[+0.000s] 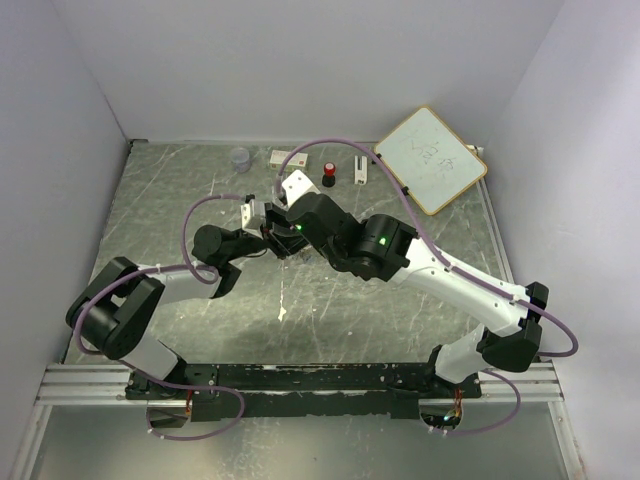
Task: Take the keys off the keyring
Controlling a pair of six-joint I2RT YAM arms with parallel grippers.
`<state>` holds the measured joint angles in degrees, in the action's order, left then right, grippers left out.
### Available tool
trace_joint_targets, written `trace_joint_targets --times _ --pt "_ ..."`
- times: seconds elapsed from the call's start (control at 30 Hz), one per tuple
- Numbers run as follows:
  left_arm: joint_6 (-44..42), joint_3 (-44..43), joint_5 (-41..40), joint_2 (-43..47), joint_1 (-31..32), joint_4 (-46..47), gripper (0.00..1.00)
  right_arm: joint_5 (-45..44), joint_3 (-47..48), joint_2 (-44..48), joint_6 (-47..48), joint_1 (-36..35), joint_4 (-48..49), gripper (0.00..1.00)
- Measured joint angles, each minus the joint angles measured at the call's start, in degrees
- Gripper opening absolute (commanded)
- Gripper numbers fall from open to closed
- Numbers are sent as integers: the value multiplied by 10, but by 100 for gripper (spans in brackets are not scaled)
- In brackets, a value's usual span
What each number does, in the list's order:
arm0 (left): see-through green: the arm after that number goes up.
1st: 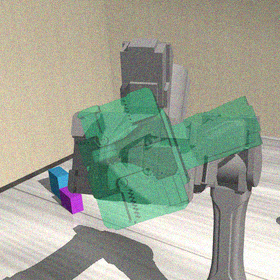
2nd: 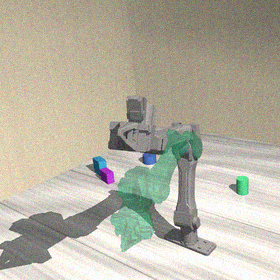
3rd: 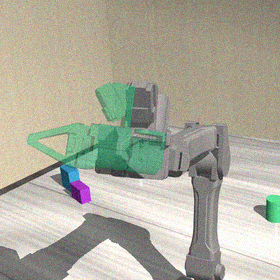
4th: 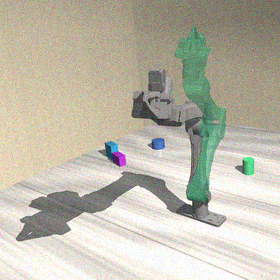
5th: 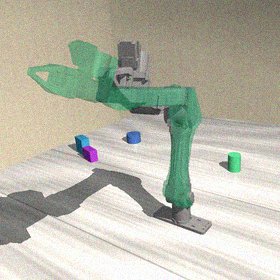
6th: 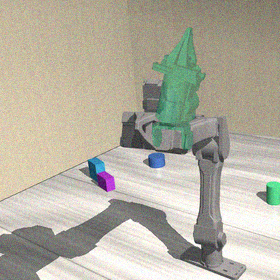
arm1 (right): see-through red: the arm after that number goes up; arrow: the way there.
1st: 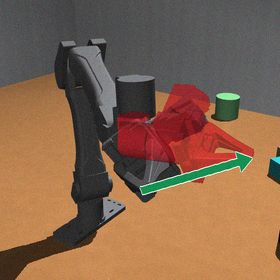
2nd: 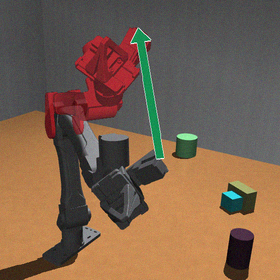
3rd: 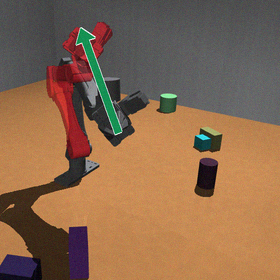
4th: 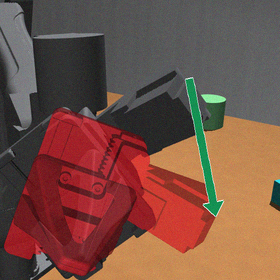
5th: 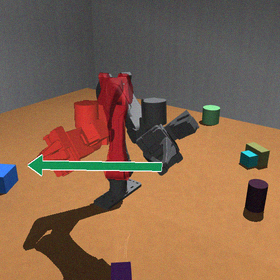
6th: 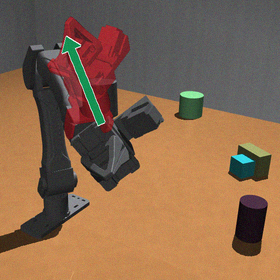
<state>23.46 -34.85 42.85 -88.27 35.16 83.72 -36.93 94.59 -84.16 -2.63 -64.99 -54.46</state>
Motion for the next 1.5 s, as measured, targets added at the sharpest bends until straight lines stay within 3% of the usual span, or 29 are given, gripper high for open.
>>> trace_joint_targets --times 1.5 --pt "-11 11 -24 -3 0 -8 34 -18 0 -9 -3 -8 2 0"
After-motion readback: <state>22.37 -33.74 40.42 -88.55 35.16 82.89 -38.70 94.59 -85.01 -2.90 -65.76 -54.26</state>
